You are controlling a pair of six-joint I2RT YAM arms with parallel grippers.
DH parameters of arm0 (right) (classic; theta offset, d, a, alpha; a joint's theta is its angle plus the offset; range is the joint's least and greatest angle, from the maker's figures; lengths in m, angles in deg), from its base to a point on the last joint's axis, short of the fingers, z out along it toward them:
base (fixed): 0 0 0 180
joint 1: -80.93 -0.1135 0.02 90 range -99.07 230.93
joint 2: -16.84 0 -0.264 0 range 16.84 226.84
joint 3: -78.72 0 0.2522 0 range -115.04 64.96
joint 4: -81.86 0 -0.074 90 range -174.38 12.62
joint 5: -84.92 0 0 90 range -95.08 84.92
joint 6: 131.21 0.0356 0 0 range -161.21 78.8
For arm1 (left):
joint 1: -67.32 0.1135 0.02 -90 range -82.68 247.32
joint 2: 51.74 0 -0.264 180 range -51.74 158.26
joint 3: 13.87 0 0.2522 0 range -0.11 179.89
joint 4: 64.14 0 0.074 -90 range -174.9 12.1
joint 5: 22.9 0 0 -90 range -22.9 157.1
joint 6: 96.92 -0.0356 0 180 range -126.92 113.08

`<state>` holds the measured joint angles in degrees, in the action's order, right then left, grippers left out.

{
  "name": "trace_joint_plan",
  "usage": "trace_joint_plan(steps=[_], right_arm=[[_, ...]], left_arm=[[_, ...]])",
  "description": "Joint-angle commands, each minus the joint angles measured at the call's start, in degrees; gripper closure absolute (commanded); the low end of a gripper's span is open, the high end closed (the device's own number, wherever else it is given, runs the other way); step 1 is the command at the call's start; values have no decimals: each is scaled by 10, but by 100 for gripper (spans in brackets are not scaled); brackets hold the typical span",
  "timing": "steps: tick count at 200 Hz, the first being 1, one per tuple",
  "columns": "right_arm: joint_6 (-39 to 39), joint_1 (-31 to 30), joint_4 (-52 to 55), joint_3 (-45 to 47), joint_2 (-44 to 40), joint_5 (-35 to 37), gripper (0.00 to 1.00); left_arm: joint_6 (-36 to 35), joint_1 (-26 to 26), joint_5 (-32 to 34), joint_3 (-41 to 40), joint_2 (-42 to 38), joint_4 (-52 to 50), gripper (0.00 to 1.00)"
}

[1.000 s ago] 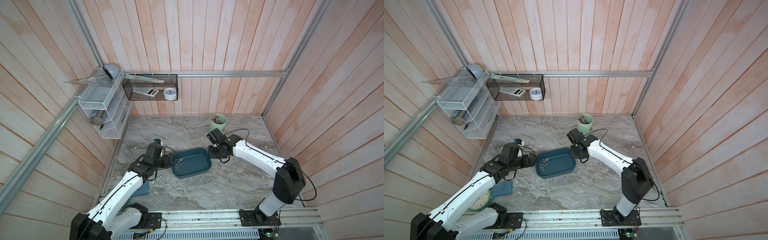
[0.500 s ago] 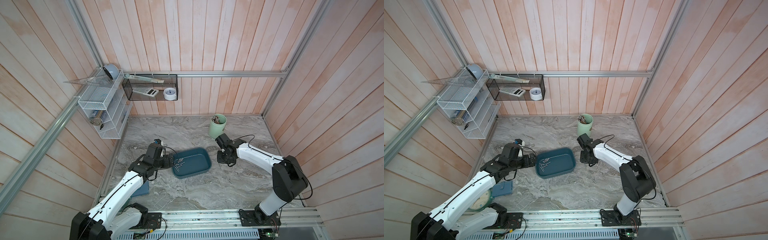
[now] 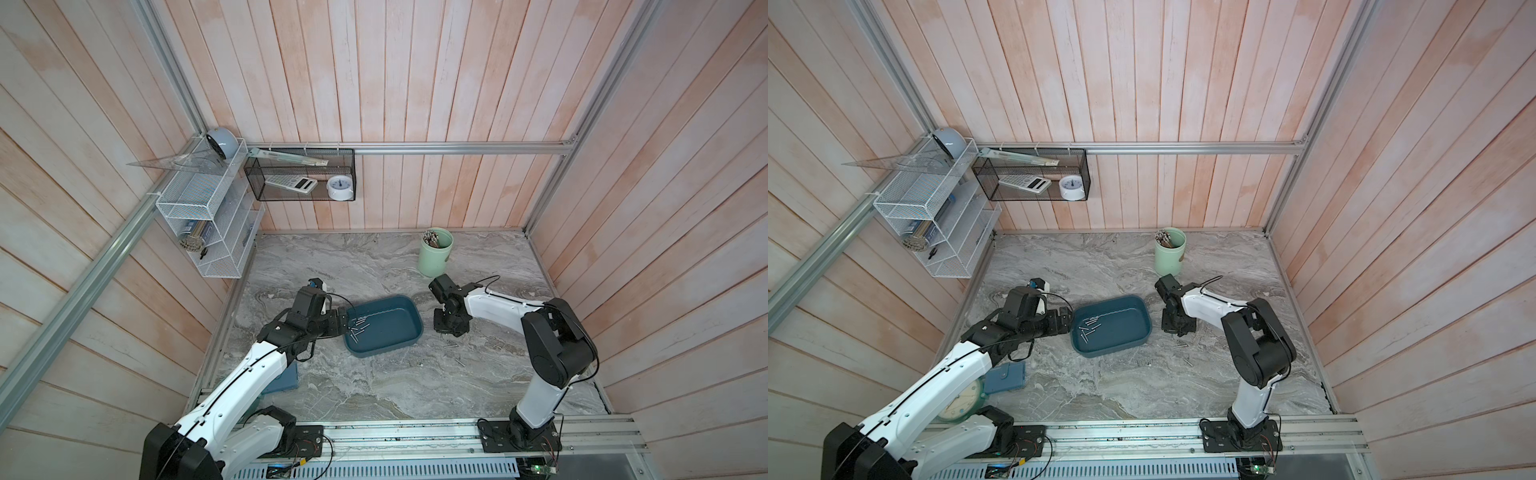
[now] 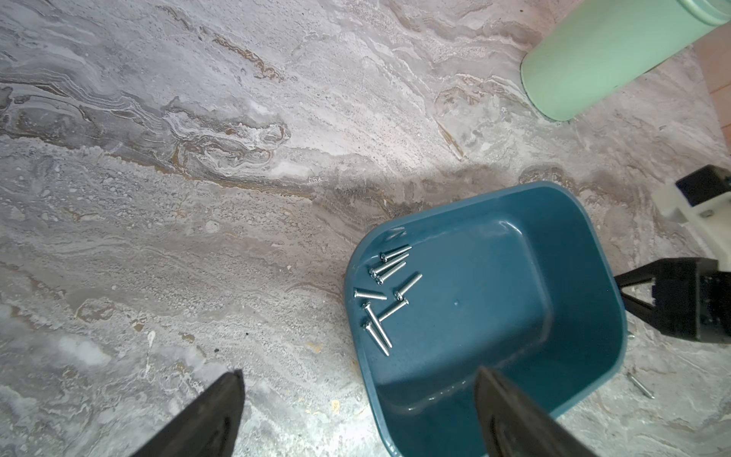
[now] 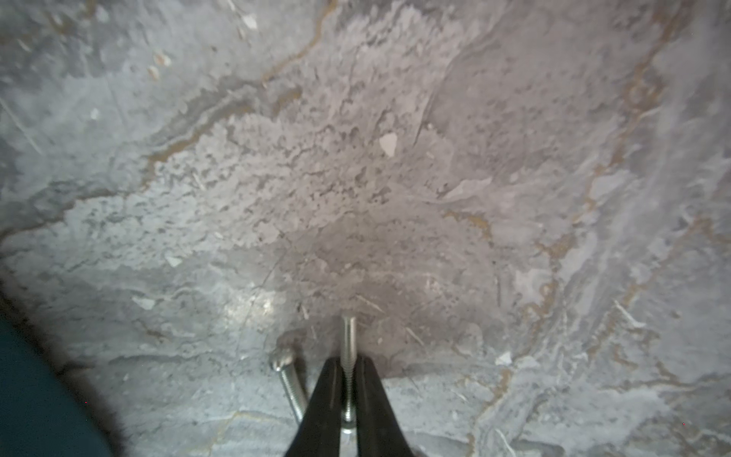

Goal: Take out the screws from the storage box
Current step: Place the screw at the center of the board.

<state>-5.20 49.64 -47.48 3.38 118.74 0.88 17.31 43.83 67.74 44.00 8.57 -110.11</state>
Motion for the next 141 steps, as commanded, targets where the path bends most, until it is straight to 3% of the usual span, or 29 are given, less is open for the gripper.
trace_joint_plan(steps=[1,81,141], right_arm=[[5,2,1,18,14,3,85],[6,2,18,6,-2,-4,73],[9,2,73,-39,-66,29,72]], left_arm=[[-1,-3,6,-2,2,-4,4],[-1,-3,7,-2,3,-5,4],[-1,-3,9,0,0,-6,4]])
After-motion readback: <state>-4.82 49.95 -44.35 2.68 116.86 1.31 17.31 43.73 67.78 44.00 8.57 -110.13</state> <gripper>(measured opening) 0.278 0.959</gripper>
